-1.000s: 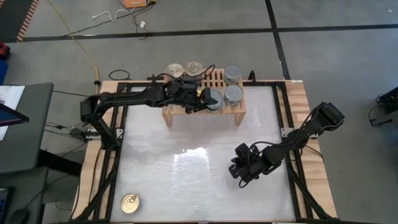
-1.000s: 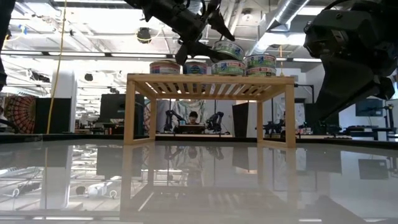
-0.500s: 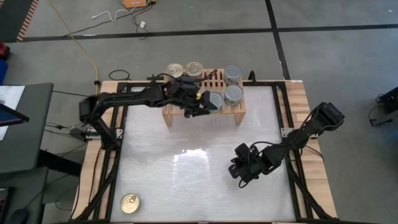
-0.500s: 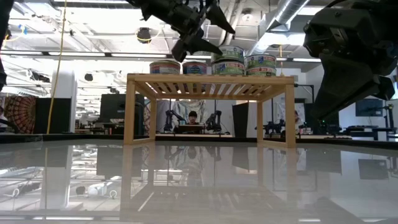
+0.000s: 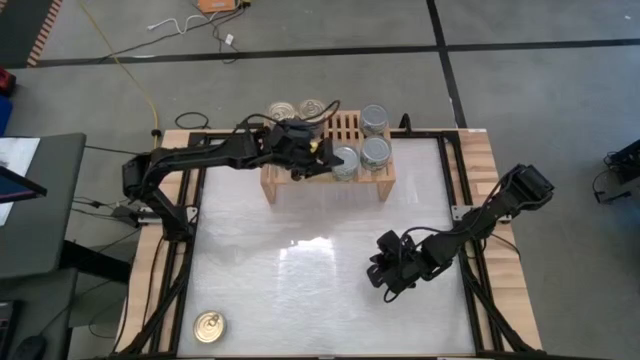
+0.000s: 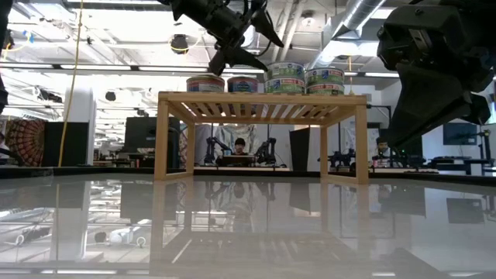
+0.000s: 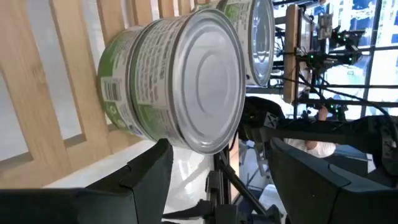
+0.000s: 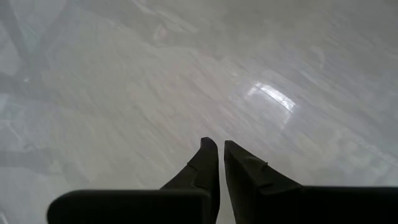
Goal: Stack canned seafood by type on shelf
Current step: Stack the green tuna can on top of the other green tuna can on the shelf
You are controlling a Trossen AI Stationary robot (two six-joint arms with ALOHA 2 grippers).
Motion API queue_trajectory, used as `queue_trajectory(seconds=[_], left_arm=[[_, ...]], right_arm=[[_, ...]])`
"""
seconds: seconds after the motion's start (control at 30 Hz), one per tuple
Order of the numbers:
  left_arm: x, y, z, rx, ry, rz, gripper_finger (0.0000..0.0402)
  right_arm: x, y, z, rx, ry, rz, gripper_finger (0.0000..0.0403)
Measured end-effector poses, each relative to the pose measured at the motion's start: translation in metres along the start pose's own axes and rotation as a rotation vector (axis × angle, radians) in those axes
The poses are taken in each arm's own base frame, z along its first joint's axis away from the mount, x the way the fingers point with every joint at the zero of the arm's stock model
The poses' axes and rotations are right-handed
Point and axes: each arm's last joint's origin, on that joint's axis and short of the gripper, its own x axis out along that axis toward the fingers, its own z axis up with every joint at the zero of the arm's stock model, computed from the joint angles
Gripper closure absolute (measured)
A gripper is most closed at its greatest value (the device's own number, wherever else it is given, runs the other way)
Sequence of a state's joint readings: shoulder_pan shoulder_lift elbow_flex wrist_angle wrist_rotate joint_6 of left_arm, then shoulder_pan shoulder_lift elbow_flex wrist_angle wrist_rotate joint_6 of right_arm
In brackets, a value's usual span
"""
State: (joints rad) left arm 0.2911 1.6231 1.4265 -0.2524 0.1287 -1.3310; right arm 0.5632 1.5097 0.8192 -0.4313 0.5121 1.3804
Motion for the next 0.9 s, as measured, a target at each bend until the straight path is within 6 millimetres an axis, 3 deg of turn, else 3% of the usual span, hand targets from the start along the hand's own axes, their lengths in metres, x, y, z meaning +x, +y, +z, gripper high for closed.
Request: queue_trajectory(seconds=[0.7, 0.9], left_arm=[[-0.001, -0.004, 0.003, 0.079, -0.099, -0.018, 0.0150], [-0.015, -0.011, 0.004, 0.114, -0.147, -0.032, 0.0150]], right_arm=[[-0.001, 0.000, -0.002, -0.013, 0.003, -0.004, 0.0347], [-0.001, 0.000, -0.002, -0.011, 0.016, -0.001, 0.0347]])
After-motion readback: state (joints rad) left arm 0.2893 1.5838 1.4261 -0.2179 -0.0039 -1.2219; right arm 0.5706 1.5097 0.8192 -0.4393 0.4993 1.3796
